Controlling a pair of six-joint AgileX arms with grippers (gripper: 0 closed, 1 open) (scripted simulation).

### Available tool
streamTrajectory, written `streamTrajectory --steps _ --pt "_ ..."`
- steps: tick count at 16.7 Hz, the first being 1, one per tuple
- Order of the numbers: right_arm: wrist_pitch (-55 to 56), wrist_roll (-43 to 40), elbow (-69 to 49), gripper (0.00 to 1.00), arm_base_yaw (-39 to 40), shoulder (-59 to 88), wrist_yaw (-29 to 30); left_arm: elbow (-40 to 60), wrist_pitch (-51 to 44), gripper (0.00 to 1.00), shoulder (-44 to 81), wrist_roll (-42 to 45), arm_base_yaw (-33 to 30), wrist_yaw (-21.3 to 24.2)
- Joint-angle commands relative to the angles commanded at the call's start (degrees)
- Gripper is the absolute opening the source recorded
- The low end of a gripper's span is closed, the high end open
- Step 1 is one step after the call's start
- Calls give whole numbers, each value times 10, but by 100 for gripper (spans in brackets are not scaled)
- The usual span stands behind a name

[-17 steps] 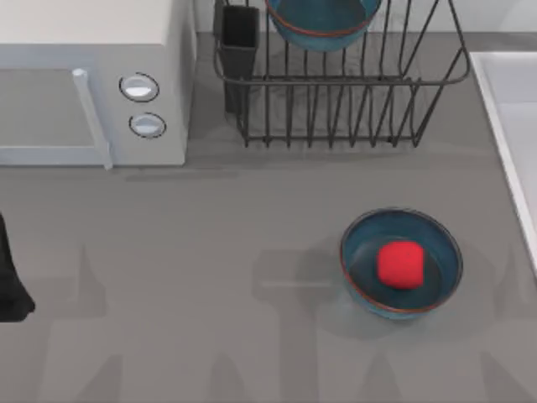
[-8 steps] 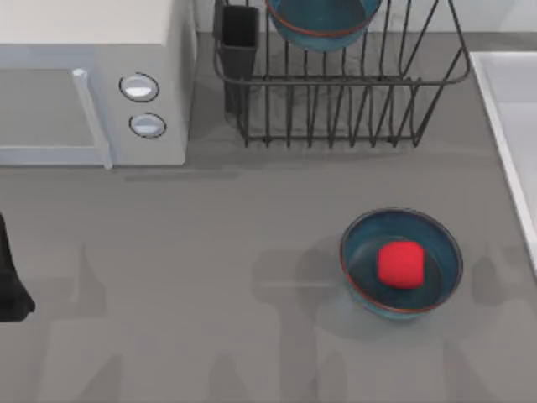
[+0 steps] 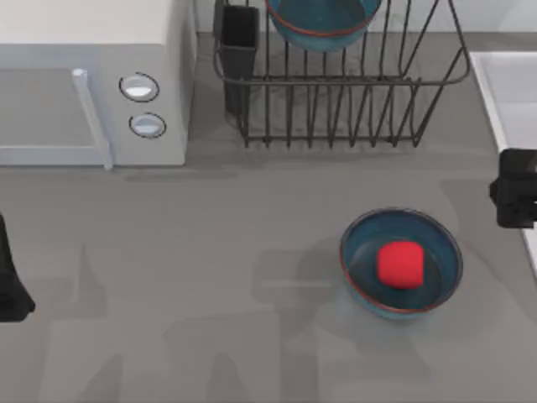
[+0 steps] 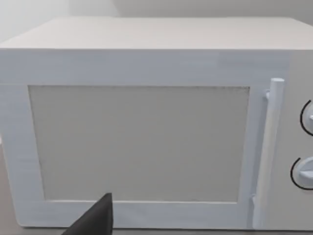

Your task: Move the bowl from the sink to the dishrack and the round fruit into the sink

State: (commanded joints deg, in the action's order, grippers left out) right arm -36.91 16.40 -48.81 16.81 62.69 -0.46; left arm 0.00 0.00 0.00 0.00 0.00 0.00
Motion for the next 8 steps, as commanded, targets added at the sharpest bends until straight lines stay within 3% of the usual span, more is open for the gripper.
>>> streamTrajectory --steps 8 --pt "-211 92 -277 100 92 359 7 0 0 100 0 0 0 0"
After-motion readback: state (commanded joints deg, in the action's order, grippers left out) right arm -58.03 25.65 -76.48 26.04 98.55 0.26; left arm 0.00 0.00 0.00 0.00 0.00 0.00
